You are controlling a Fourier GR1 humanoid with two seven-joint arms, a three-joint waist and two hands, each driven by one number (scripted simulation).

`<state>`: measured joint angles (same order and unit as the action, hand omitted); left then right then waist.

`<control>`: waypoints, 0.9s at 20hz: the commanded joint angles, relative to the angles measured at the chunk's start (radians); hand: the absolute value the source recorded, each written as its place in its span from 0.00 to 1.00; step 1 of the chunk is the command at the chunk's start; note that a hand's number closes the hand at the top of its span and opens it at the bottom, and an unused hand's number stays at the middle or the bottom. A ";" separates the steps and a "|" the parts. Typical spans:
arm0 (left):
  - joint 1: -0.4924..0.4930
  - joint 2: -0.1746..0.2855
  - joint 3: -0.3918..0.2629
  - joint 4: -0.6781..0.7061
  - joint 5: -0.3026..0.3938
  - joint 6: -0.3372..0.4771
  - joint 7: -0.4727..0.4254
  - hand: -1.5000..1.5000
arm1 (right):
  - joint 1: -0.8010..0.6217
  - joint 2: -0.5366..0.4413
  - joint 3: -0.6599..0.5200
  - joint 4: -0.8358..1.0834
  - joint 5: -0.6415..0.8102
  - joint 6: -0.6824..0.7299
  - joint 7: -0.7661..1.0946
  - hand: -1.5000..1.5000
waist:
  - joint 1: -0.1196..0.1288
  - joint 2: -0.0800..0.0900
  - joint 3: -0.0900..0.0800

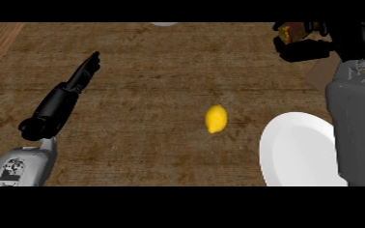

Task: Pick the sweet potato from the plate and place it in the cardboard box

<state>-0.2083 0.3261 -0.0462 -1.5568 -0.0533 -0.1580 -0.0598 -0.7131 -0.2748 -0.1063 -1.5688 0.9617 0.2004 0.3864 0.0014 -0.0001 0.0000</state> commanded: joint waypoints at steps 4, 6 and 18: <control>-0.019 -0.060 -0.036 0.047 -0.055 0.031 -0.033 0.50 | -0.118 -0.166 -0.215 0.249 -0.074 -0.036 -0.075 1.00 | 0.005 0.006 0.000; -0.018 -0.020 0.001 -0.016 -0.025 -0.005 0.020 0.50 | -0.085 -0.201 -0.204 0.306 -0.039 -0.080 -0.126 1.00 | 0.008 0.003 0.000; -0.015 -0.034 0.005 0.030 -0.040 -0.013 -0.037 0.50 | -0.128 -0.442 -0.200 0.829 -0.036 0.146 -0.373 1.00 | 0.024 0.011 0.001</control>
<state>-0.2235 0.2955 -0.0486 -1.5436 -0.0860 -0.1724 -0.0736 -0.8154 -0.6583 -0.3113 -0.8926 0.9198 0.3058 0.0959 0.0211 0.0085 0.0006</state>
